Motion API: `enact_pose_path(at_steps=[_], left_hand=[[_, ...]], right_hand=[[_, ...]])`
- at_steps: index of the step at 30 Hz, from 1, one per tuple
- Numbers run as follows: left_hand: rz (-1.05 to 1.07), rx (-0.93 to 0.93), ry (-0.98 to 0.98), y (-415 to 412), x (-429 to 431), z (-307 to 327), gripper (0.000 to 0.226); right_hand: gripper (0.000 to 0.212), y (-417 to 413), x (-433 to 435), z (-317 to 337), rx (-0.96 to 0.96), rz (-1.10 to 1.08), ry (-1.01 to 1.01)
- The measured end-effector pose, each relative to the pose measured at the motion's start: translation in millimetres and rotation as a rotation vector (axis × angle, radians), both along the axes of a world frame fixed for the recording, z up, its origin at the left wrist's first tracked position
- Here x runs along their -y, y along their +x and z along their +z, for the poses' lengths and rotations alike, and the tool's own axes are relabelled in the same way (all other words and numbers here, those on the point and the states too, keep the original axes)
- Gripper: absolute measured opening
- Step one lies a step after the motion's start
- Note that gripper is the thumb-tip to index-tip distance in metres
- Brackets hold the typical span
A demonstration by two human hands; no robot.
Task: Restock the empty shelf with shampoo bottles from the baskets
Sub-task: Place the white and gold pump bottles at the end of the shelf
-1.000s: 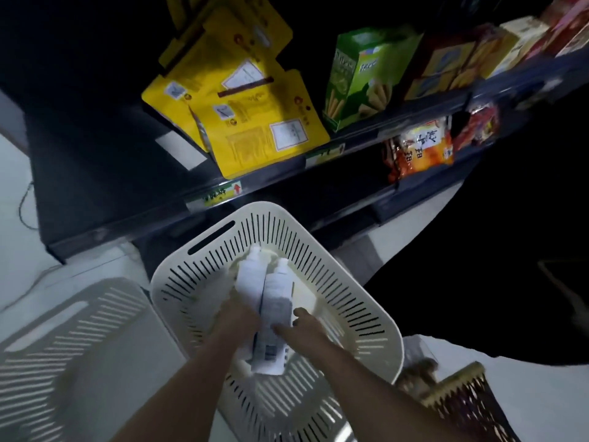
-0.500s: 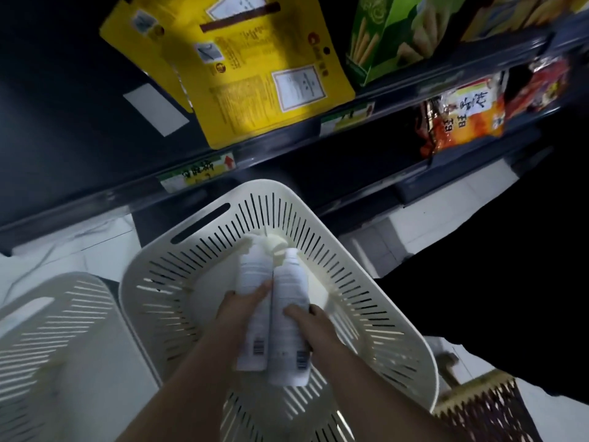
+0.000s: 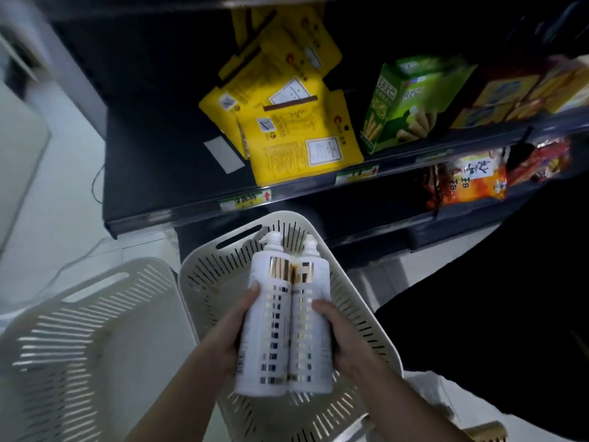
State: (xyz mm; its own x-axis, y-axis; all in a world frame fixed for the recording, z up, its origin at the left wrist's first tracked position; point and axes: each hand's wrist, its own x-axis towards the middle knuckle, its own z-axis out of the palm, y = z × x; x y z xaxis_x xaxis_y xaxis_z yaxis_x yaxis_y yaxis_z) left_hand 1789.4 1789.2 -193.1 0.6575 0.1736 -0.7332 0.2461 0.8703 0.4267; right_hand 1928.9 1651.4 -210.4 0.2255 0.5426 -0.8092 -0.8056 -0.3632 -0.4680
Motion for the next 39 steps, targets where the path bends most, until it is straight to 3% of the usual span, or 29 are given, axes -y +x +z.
enact_pose_path(at_steps=[5,11,16,21,26,29,39], left_hand=[[0.098,0.114,0.081,-20.6,19.4,40.2,0.081],[0.214,0.063,0.178,-70.6,39.5,74.0,0.095],[0.399,0.073,0.275,-138.9,55.5,107.9,0.091],[0.613,0.142,0.242,-210.7,77.6,152.4,0.079],[0.813,-0.047,0.438,-282.5,94.3,189.6,0.07],[0.914,-0.148,0.581,-331.9,103.5,214.2,0.067],[1.13,-0.28,0.913,-493.0,122.1,275.0,0.074]], right_hand=[[0.052,-7.2,-3.0,44.7,0.062,0.119,0.155],[0.053,-28.8,-16.0,85.7,0.195,0.325,0.193],[0.042,-75.7,-24.4,123.4,0.248,0.451,0.32],[0.053,-138.7,-41.5,160.2,0.319,0.649,0.436],[0.036,-212.4,-64.2,194.3,0.356,0.838,0.512],[0.05,-263.2,-76.0,215.5,0.351,0.917,0.574],[0.059,-434.4,-107.5,269.2,0.464,1.086,0.819]])
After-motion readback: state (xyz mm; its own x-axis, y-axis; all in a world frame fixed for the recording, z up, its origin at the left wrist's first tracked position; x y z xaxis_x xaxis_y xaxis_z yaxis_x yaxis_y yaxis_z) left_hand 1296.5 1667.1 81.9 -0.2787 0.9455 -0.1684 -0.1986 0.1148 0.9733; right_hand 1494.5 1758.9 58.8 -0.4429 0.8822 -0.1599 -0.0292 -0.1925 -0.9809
